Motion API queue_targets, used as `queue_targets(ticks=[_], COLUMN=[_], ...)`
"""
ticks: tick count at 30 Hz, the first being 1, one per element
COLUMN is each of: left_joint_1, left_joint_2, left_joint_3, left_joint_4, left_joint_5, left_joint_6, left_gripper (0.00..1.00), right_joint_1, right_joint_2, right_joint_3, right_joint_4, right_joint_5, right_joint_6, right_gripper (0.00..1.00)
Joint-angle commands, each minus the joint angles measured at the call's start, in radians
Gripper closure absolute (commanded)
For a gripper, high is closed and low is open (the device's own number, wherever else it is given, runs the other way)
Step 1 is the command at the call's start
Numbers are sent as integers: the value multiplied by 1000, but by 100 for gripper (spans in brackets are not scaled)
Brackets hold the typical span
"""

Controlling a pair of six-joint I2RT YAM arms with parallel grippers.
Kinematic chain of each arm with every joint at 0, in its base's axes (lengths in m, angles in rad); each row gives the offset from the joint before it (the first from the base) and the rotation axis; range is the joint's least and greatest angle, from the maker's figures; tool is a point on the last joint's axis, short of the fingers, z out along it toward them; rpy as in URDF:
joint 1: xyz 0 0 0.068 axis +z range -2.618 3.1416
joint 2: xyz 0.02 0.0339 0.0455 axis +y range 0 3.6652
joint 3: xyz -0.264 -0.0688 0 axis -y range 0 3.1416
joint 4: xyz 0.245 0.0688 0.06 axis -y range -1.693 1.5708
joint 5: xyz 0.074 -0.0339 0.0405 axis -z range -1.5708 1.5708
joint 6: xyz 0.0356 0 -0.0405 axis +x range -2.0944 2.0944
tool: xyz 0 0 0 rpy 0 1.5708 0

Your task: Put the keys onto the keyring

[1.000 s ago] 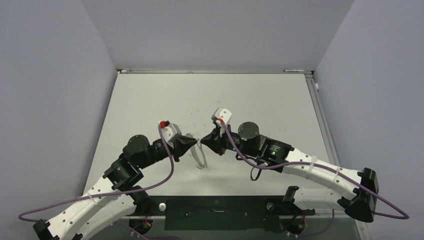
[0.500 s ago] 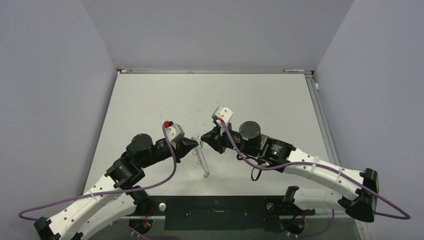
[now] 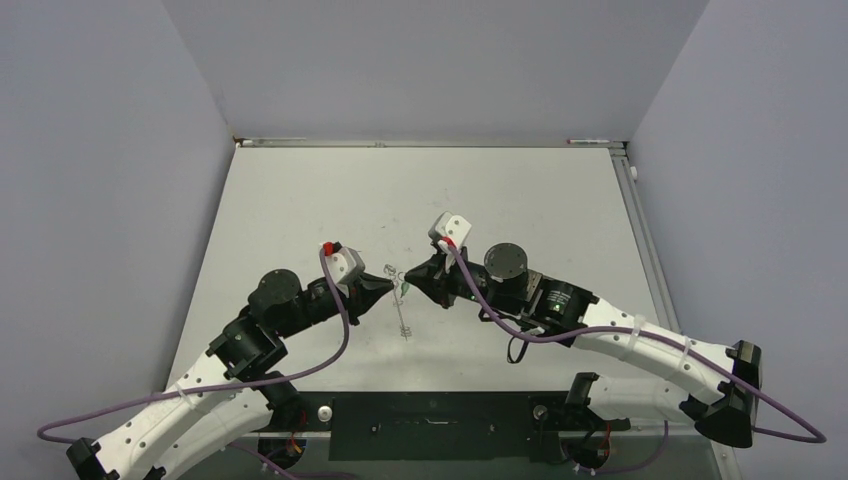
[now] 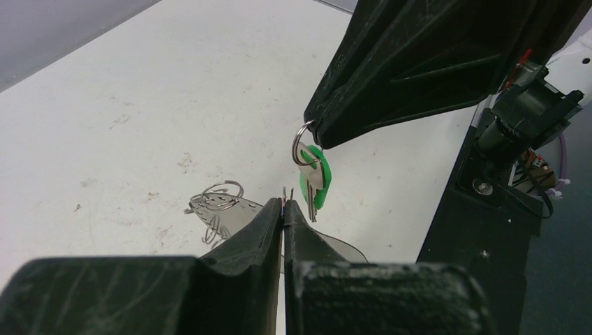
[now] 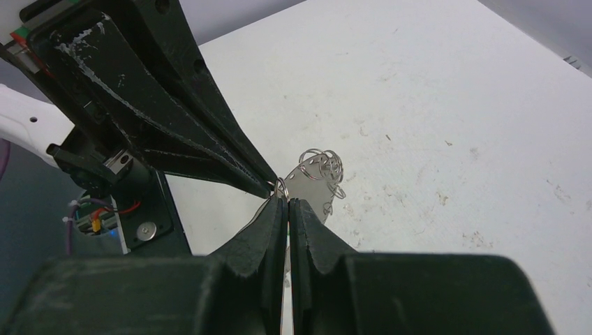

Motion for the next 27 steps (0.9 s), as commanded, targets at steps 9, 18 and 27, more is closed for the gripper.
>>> queue_targets(ticks=[9,18,27], left_joint_1=[9,11,13], left_joint_2=[-9,-5,-11], left_joint_3=[28,29,26], left_joint_4=[43,37,44], left_joint_5=[1,-8,9], left_joint_6=[-10,-9,-10], left_gripper=[100,100,100], right_joint_1=[11,16,19], right_joint_2=[41,44,63], right_joint_3=[-6,-9,-1], right_joint_4=[34,43,44], right_joint_5=[-32,-42,-10], right_joint_6=[25,31,40], right_gripper=[95,95,95])
